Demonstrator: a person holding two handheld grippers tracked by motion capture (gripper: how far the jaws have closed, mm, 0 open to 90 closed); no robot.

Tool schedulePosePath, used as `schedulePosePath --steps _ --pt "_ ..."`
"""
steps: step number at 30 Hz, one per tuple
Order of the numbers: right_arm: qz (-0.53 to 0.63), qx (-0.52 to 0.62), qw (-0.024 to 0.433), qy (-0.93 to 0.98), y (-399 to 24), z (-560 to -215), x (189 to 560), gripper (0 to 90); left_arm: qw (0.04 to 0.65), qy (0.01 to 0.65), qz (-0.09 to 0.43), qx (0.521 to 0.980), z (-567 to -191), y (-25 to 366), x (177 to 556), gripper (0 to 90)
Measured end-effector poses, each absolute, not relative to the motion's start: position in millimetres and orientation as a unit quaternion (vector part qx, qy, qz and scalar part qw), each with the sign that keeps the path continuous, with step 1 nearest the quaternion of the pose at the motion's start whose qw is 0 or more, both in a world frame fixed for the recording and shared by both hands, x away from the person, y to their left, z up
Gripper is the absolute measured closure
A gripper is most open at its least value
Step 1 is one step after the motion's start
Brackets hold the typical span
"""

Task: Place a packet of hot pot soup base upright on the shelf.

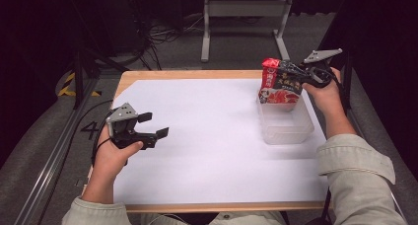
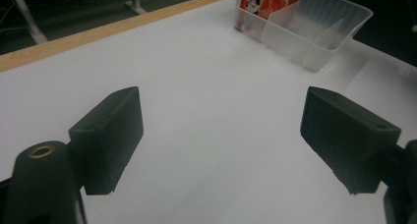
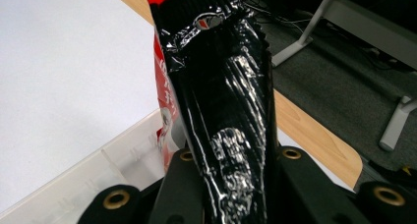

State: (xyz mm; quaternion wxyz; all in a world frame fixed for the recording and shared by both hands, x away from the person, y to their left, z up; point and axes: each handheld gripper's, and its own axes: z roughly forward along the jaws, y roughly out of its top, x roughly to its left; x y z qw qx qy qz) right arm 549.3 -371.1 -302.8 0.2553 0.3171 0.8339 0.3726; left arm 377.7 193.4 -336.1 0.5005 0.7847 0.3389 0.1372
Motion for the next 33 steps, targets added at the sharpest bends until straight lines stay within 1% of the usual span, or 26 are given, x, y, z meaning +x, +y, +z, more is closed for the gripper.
schedulePosePath --steps 4,13,20,22,25,27,31,33 --pt "0.383 0.326 0.252 0.827 -377 -307 546 80.3 0.5 0.341 0.135 0.785 -336 192 377 17.2" --pt "0.38 0.331 0.254 0.825 -376 -307 546 79.8 0.494 0.344 0.137 0.787 -339 195 379 17.1" --pt "0.373 0.338 0.253 0.826 -374 -305 546 77.1 0.474 0.35 0.145 0.795 -344 199 384 16.7" --pt "0.374 0.343 0.25 0.824 -374 -304 546 73.1 0.471 0.352 0.144 0.796 -346 199 384 16.5" --pt "0.38 0.36 0.246 0.816 -375 -302 545 58.0 0.463 0.349 0.138 0.803 -351 200 384 16.5" --pt "0.381 0.365 0.245 0.813 -375 -298 544 49.9 0.459 0.351 0.136 0.805 -355 200 382 16.4" --pt "0.398 0.367 0.256 0.801 -373 -287 538 37.2 0.456 0.346 0.13 0.81 -361 199 380 16.1" --pt "0.397 0.368 0.263 0.799 -371 -282 535 33.9 0.456 0.347 0.125 0.81 -365 198 380 15.8"
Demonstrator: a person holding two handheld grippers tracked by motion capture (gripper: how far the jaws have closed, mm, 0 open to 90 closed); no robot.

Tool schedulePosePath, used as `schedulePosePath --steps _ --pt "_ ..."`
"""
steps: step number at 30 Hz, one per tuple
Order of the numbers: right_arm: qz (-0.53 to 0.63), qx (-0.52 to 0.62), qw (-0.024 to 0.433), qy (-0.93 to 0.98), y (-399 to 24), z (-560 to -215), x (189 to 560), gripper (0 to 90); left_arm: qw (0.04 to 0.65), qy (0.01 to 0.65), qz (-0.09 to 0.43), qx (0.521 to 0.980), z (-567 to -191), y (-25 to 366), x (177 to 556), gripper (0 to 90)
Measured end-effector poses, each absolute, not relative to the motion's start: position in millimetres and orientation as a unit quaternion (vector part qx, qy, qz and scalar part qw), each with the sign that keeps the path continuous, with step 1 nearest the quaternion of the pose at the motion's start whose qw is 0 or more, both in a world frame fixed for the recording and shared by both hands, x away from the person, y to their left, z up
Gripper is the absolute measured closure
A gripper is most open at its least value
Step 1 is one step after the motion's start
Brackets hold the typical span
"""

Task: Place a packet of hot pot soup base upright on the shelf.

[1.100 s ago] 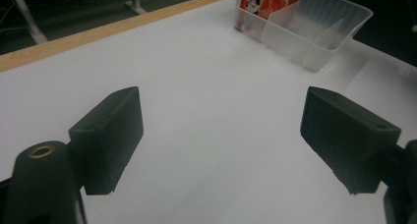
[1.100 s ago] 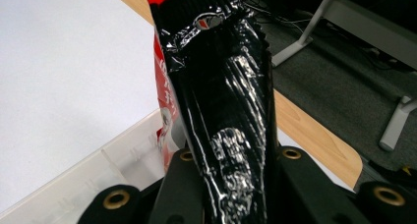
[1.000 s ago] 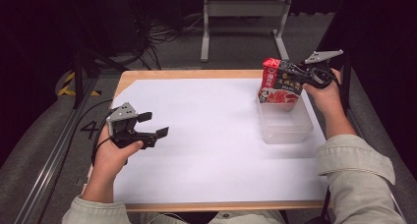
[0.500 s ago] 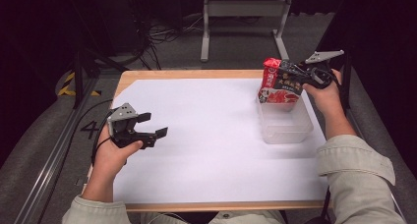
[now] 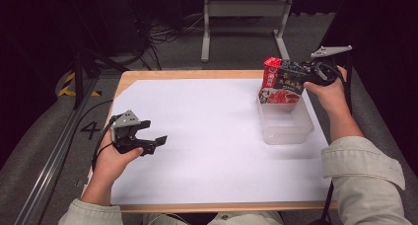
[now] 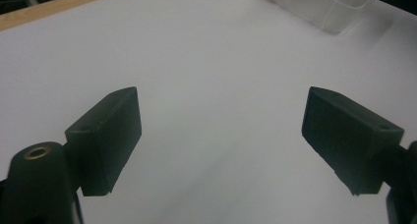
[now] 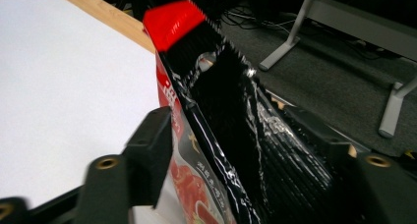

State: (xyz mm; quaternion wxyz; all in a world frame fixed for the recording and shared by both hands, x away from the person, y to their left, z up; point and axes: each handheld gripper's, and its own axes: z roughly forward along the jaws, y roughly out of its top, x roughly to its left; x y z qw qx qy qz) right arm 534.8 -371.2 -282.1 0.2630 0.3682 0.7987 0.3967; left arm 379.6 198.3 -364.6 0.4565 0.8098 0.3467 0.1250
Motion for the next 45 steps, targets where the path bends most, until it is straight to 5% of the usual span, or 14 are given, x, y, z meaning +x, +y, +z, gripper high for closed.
schedulePosePath --steps 17,33,45 --pt "0.431 0.331 0.312 0.779 -336 -240 475 30.9 0.464 0.341 0.114 0.81 -381 195 377 13.8" --pt "0.509 0.265 0.174 0.8 -281 -280 414 27.8 0.489 0.319 0.101 0.806 -379 197 369 13.1" --pt "0.506 0.247 0.136 0.815 -248 -343 390 27.9 0.5 0.333 0.097 0.794 -387 202 364 13.1"
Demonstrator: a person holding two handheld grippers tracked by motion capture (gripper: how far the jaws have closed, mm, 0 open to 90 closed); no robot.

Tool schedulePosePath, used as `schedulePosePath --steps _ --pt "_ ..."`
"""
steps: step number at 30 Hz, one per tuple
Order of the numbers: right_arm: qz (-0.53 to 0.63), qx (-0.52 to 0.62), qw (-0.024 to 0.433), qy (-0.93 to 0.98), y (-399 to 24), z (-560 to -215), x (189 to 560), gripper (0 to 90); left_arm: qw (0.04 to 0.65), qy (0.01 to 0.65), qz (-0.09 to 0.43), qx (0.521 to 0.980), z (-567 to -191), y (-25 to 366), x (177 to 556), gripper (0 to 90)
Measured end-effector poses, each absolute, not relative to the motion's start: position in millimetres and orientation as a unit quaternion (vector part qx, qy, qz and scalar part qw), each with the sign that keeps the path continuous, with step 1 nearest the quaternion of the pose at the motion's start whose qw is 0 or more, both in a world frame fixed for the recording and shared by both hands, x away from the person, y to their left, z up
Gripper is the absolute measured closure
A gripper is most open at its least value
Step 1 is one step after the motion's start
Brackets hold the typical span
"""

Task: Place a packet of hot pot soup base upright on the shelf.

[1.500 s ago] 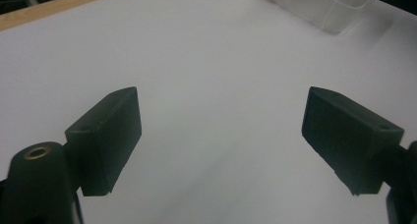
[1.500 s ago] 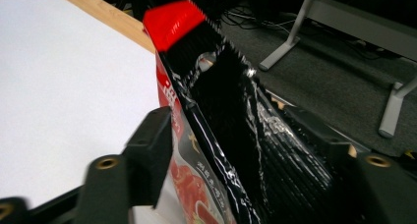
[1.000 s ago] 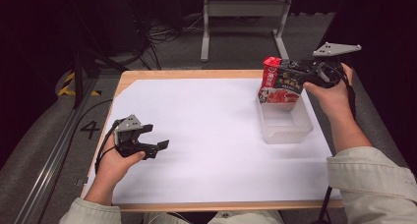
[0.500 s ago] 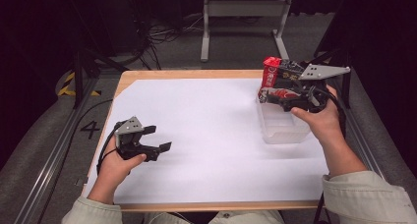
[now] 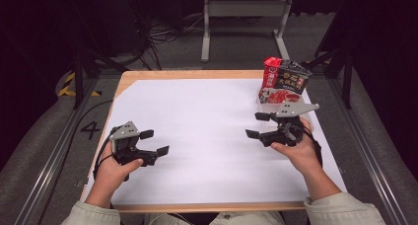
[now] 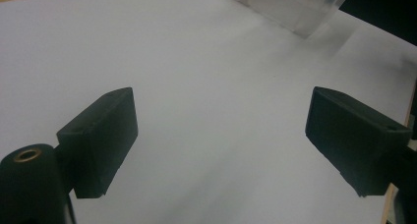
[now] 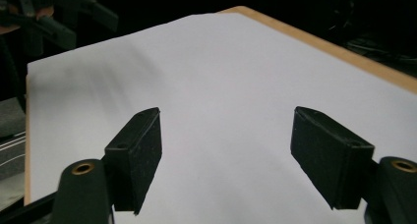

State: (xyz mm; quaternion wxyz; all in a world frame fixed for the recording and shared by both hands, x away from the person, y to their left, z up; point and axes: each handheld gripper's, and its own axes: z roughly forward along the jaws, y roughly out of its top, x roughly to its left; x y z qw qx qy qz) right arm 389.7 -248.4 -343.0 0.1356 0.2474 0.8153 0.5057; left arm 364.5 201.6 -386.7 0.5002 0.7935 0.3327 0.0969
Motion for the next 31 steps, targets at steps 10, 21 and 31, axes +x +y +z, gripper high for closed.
schedulePosePath --steps 10,21,31 --pt "0.496 0.247 0.114 0.825 -231 -404 374 33.9 0.486 0.319 0.091 0.809 -389 199 365 12.8" --pt "0.448 0.272 0.098 0.846 -229 -439 376 34.3 0.474 0.301 0.091 0.822 -391 198 366 10.1" --pt "0.433 0.267 0.108 0.854 -225 -442 377 31.5 0.455 0.335 0.09 0.82 -397 201 370 8.3"
